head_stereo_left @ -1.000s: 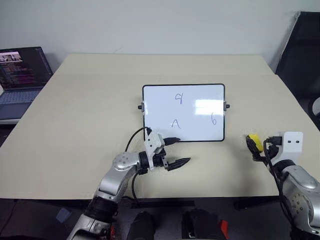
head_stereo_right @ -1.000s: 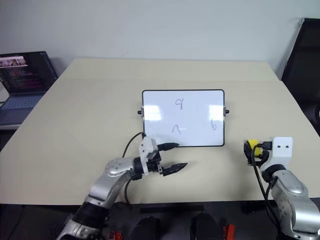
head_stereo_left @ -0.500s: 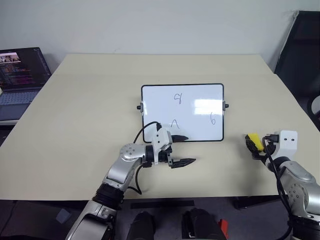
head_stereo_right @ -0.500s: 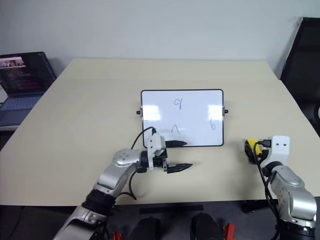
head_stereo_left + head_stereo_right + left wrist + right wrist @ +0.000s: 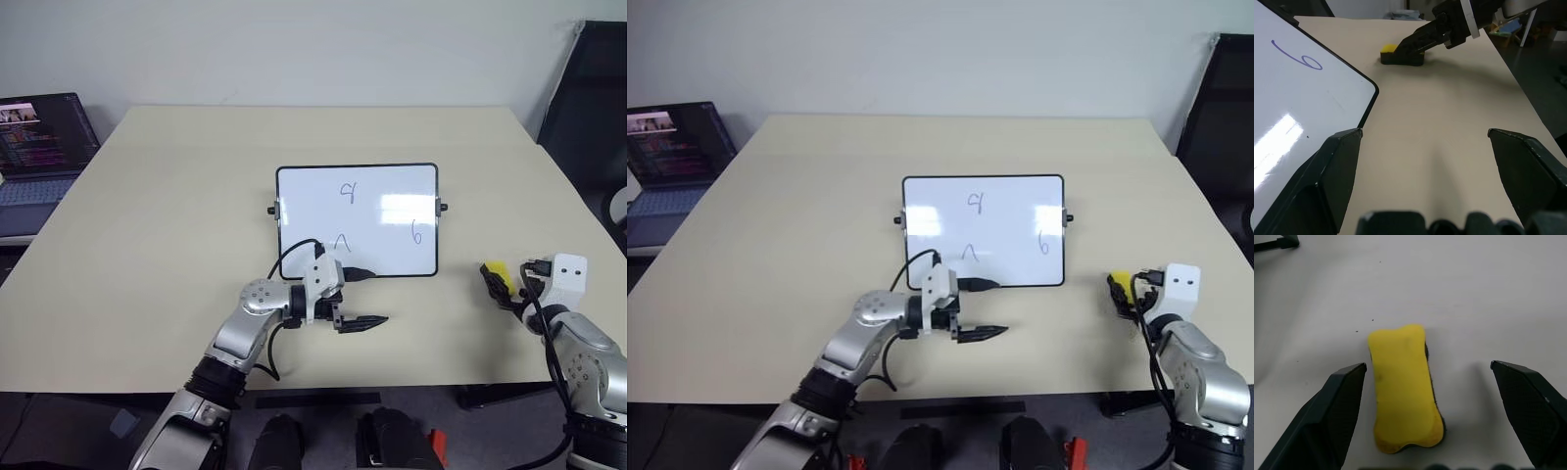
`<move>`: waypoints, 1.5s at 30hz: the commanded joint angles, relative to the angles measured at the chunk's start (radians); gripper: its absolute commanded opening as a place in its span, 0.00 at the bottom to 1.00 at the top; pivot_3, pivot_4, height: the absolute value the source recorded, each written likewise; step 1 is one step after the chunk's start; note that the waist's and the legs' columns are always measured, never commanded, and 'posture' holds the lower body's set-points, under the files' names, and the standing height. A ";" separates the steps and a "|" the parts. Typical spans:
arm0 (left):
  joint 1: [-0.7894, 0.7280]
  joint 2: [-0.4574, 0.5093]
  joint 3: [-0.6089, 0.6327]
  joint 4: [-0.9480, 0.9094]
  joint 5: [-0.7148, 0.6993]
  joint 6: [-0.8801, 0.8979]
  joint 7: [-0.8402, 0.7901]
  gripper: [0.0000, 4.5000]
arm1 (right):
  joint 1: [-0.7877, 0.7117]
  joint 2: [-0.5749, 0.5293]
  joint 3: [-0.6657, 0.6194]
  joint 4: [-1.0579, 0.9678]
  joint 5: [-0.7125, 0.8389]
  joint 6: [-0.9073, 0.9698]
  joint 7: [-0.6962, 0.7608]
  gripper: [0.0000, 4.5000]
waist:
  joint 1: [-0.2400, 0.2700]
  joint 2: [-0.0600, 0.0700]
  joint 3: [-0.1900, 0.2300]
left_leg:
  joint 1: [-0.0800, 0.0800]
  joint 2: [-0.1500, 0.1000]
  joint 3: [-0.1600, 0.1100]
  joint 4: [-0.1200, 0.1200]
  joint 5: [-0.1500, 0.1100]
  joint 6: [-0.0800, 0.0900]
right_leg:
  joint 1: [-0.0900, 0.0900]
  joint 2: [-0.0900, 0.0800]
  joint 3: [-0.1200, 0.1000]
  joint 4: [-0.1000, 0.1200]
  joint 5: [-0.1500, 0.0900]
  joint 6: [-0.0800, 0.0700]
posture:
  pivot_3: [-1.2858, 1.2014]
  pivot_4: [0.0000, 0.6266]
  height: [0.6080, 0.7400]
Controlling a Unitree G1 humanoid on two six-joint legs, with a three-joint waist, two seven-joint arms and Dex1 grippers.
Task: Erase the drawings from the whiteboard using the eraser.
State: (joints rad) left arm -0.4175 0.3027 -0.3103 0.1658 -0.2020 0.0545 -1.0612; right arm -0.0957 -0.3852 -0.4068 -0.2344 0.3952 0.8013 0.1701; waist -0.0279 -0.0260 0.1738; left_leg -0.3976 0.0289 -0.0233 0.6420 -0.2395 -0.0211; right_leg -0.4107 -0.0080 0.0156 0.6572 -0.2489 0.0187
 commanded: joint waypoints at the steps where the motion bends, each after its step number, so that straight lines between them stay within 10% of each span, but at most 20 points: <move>1: -0.013 -0.003 0.008 -0.015 0.003 -0.025 0.002 1.00 | -0.011 -0.006 -0.007 -0.022 0.013 -0.003 0.008 0.99 | 0.000 0.000 0.000 | 0.000 0.000 0.000 0.000 0.000 0.000 | 0.000 0.000 0.000 0.000 0.000 0.000 | 0.52 0.24 1.00; 23: 0.004 -0.002 0.007 -0.019 0.024 -0.044 0.035 1.00 | -0.052 -0.048 0.028 0.047 -0.008 -0.057 0.053 0.99 | 0.000 0.000 0.000 | 0.000 0.000 0.000 0.000 0.000 0.000 | 0.000 0.000 0.000 0.000 0.000 0.000 | 0.52 0.24 1.00; 33: -0.004 0.006 0.014 0.015 0.029 -0.070 0.027 1.00 | -0.060 -0.056 0.030 0.068 -0.018 -0.061 0.066 0.24 | 0.000 0.000 0.000 | 0.000 0.000 0.000 0.000 0.000 0.000 | 0.000 0.000 0.000 0.001 0.000 0.000 | 0.52 0.24 1.00; 45: -0.023 -0.002 0.022 0.052 0.033 -0.106 0.037 1.00 | -0.052 -0.078 0.071 0.045 -0.057 -0.110 0.097 0.23 | 0.000 0.000 0.000 | 0.000 0.000 0.000 0.001 0.000 0.000 | 0.000 0.000 0.000 0.001 0.000 0.000 | 0.52 0.24 1.00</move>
State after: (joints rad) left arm -0.4184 0.3074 -0.3090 0.2263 -0.1711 -0.0255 -1.0323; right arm -0.1425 -0.4398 -0.3473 -0.1512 0.3533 0.7318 0.2471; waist -0.0279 -0.0258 0.1737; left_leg -0.3973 0.0288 -0.0228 0.6428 -0.2395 -0.0210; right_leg -0.4107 -0.0079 0.0153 0.6583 -0.2488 0.0188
